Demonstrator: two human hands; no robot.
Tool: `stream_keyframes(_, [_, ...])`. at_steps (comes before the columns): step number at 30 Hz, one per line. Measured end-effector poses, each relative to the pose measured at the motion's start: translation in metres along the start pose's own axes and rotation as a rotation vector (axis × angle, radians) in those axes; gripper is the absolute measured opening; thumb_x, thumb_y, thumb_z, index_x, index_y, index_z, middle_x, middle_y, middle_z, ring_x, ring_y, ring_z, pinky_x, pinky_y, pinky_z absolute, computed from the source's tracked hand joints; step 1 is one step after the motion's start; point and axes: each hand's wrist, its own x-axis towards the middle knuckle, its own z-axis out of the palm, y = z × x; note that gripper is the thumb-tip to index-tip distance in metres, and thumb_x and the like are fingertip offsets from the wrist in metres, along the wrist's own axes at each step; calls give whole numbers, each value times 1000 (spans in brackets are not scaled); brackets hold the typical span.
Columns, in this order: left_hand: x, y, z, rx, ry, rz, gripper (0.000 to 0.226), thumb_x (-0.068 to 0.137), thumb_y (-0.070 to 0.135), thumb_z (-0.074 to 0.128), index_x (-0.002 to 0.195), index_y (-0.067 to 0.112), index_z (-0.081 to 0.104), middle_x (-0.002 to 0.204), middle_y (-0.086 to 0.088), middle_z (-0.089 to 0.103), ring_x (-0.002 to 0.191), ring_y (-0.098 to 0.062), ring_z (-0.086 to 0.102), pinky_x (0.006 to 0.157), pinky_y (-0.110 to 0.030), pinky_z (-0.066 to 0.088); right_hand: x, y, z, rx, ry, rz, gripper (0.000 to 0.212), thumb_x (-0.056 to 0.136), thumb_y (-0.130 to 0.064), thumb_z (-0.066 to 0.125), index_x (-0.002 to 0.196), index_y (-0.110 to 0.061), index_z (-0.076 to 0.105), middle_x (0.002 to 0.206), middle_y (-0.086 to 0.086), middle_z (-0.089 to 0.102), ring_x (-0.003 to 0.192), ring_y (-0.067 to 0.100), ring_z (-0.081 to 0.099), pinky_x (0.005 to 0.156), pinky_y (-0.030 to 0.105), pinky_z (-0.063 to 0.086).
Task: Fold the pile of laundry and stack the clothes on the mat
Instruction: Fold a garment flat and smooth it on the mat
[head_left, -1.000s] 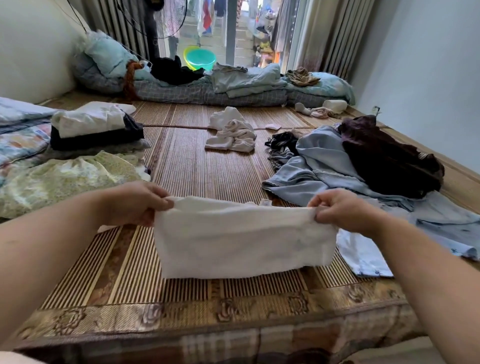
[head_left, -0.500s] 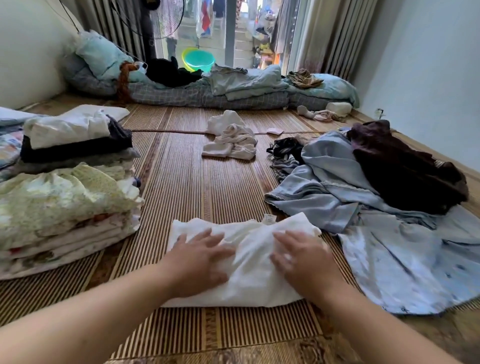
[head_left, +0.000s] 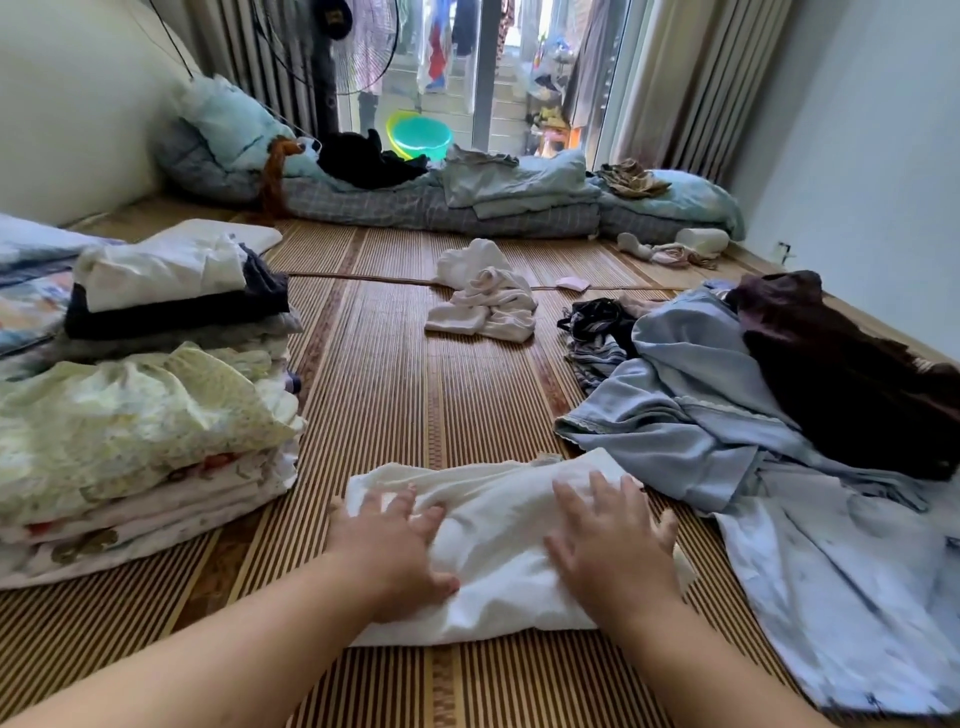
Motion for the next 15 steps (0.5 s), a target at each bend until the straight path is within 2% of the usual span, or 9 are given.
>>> stream_keyframes(2, [-7,5,4,102,62,-15,69,97,39,36,155,23,2,163,-11,-1,148,-37,-9,110,-67,-6,-10,-1,6,69,-39,9,66,86,-65,34,145,-52,7,159,-3,8,145,29,9,110,61,19])
stream_keyframes(4, [-13,12,9,155,43,29,64,97,18,30,155,18,2,161,-22,2,147,-41,-4,113,-65,3,-7,0,8,151,-176,82,73,82,-68,37,146,-53,3,161,-4,1,145,32,11,111,56,21])
stream_keyframes(7, [-8,15,10,77,-60,37,66,100,20,31,154,28,-6,158,-28,0,145,-46,3,113,-56,19,16,-10,9,195,-272,78,74,86,-63,41,149,-50,6,163,-1,-7,147,39,3,116,56,16])
stream_keyframes(15, [102,-25,-26,2,6,-98,63,103,27,34,153,40,0,161,-21,-1,147,-42,2,119,-52,12,127,-65,18,181,-248,81,61,95,-53,38,150,-47,13,163,5,-11,144,49,-4,114,62,11])
